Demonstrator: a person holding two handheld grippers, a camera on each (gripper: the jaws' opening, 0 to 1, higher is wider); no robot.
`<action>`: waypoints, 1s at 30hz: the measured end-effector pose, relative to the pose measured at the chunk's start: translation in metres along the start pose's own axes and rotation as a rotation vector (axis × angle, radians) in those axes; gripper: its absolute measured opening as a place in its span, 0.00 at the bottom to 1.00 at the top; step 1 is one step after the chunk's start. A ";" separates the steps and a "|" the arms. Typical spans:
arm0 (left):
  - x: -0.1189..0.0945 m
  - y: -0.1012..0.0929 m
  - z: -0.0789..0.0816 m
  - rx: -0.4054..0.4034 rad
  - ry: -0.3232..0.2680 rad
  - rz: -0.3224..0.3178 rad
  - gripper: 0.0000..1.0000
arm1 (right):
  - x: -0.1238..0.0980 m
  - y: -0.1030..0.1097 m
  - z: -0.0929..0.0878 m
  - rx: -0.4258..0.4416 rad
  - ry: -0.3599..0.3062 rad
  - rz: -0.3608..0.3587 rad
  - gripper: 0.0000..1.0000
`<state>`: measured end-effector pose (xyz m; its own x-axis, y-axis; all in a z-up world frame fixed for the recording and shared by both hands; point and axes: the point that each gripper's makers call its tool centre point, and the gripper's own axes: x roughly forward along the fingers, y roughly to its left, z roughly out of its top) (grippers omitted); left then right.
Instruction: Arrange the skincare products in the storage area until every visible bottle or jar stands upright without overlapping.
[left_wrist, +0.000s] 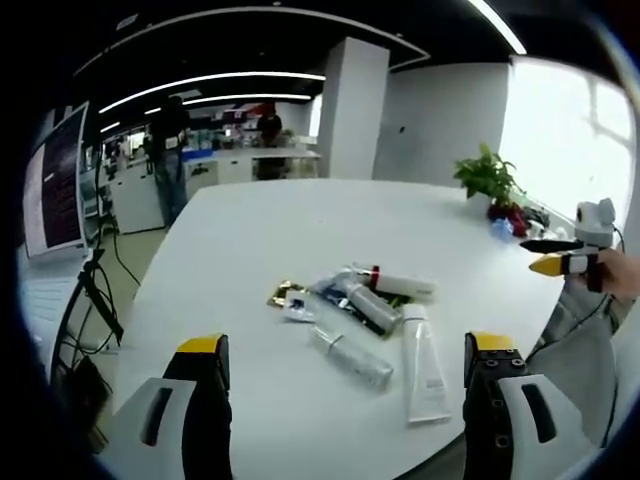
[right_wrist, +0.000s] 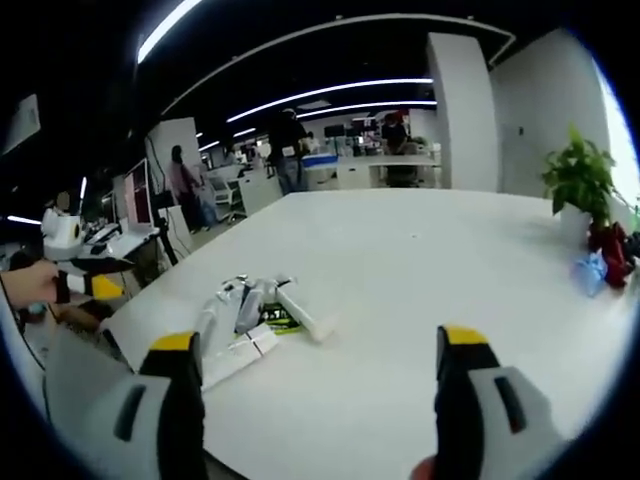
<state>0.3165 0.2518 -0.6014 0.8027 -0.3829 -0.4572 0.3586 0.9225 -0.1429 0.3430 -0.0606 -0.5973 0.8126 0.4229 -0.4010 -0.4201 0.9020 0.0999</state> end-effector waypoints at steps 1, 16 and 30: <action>0.000 0.000 0.000 -0.002 0.001 0.001 0.96 | 0.002 -0.001 0.000 -0.002 0.002 0.003 0.97; 0.001 0.005 -0.004 -0.018 0.021 0.015 0.95 | 0.045 -0.001 0.003 -0.048 0.063 0.080 0.90; 0.003 0.001 -0.004 -0.032 0.026 0.012 0.95 | 0.092 0.010 0.008 -0.135 0.111 0.164 0.83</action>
<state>0.3171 0.2515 -0.6059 0.7940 -0.3707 -0.4819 0.3334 0.9283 -0.1648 0.4166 -0.0118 -0.6255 0.6828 0.5435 -0.4883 -0.5989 0.7991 0.0521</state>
